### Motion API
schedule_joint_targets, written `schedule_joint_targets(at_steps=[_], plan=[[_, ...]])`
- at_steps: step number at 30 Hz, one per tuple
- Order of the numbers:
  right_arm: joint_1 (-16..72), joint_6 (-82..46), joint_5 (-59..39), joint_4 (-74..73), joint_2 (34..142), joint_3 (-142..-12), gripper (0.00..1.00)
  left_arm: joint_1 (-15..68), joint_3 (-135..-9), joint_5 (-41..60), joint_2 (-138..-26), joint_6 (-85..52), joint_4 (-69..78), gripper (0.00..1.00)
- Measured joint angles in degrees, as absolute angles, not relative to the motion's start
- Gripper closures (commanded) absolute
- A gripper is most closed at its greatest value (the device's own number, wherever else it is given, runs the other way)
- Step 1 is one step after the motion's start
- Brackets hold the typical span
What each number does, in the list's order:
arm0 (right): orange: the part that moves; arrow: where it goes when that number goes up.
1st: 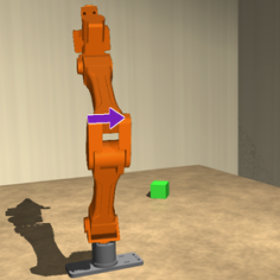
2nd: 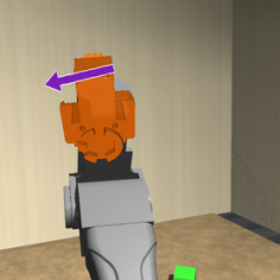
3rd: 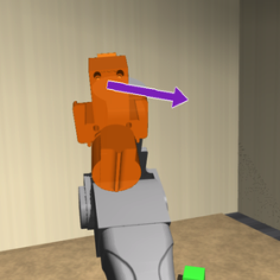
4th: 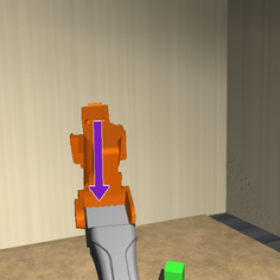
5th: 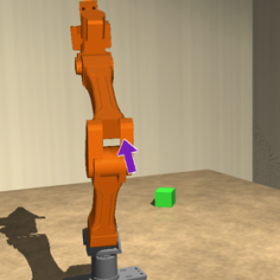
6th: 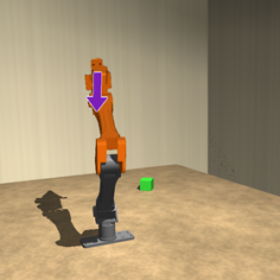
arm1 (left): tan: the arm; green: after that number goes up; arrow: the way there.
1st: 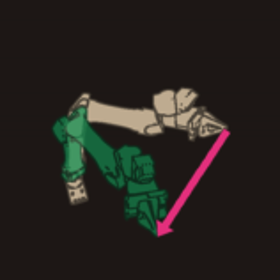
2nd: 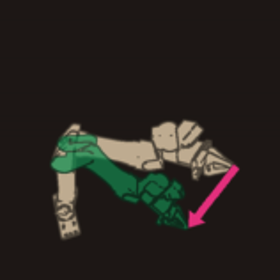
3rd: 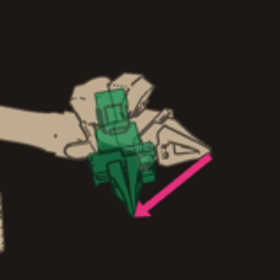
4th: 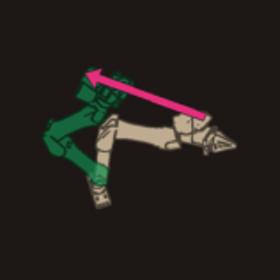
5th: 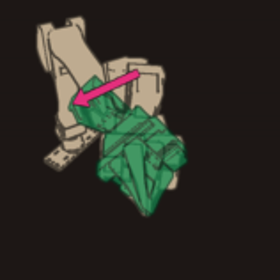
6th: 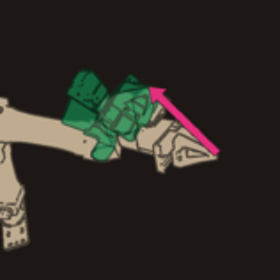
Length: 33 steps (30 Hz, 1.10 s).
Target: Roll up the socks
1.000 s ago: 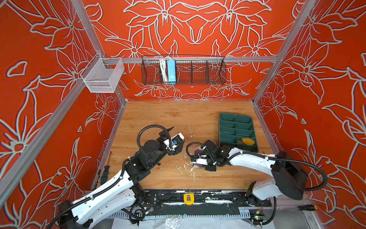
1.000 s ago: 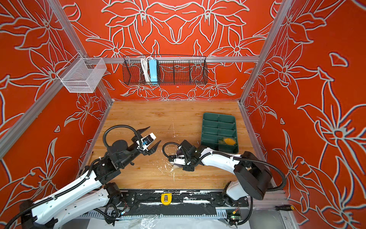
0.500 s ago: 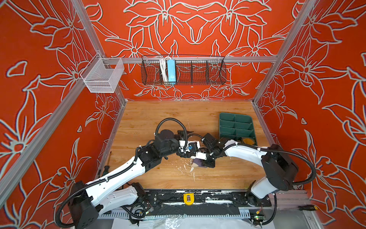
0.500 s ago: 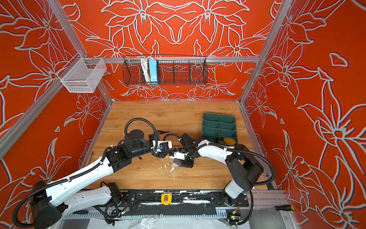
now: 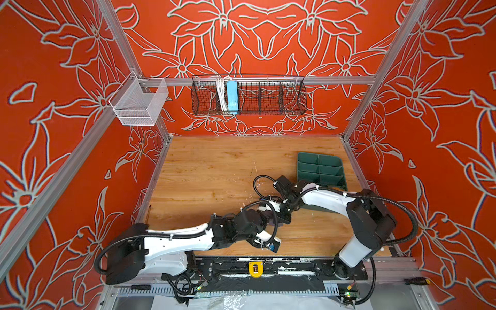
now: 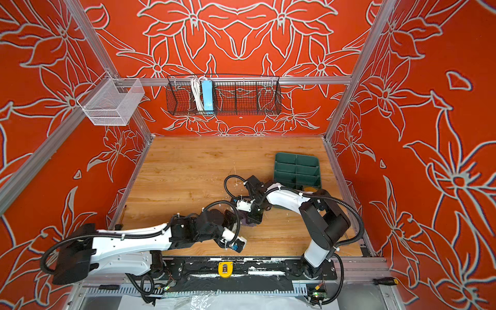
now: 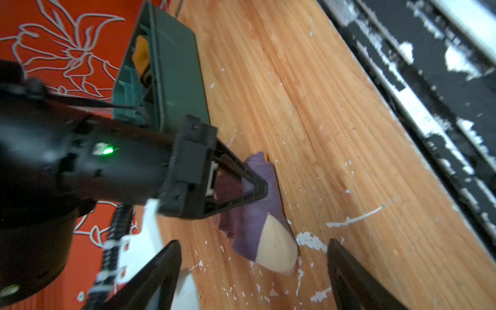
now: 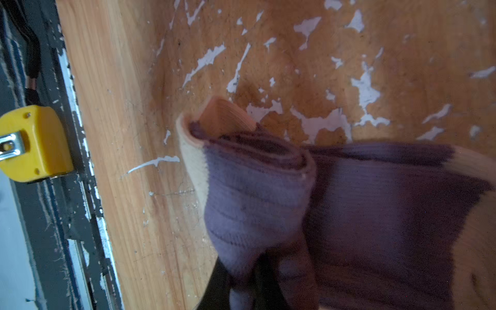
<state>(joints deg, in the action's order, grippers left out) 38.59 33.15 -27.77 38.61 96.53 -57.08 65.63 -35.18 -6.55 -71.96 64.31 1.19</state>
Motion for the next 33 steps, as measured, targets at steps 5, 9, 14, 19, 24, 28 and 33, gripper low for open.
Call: schedule_joint_targets(at_steps=[5, 9, 14, 19, 24, 28, 33], plan=[[37.6, 33.1, -30.0, 40.9, 98.8, -59.2, 1.0, 66.1, -34.9, -13.1, -80.2, 64.2, 10.0, 0.21], [36.9, 33.2, -30.9, 41.8, 99.3, -59.6, 1.0, 66.6, -34.9, -14.6, -84.3, 64.2, 12.7, 0.28], [36.9, 33.4, -31.1, 41.9, 99.3, -59.5, 1.0, 65.6, -35.5, -16.7, -89.8, 63.9, 15.0, 0.31], [36.6, 33.1, -31.6, 41.7, 99.2, -59.3, 1.0, 62.2, -37.5, -17.7, -93.8, 63.5, 18.8, 0.35], [35.9, 32.9, -31.3, 41.3, 99.2, -59.5, 1.0, 61.8, -37.2, -20.8, -97.2, 65.4, 26.2, 0.36], [35.5, 33.0, -30.4, 40.7, 99.2, -59.7, 1.0, 61.1, -37.3, -21.8, -98.8, 66.6, 29.3, 0.4], [35.5, 33.3, -28.7, 39.9, 98.8, -59.7, 1.0, 60.8, -38.9, -23.1, -101.3, 67.7, 28.9, 0.59]])
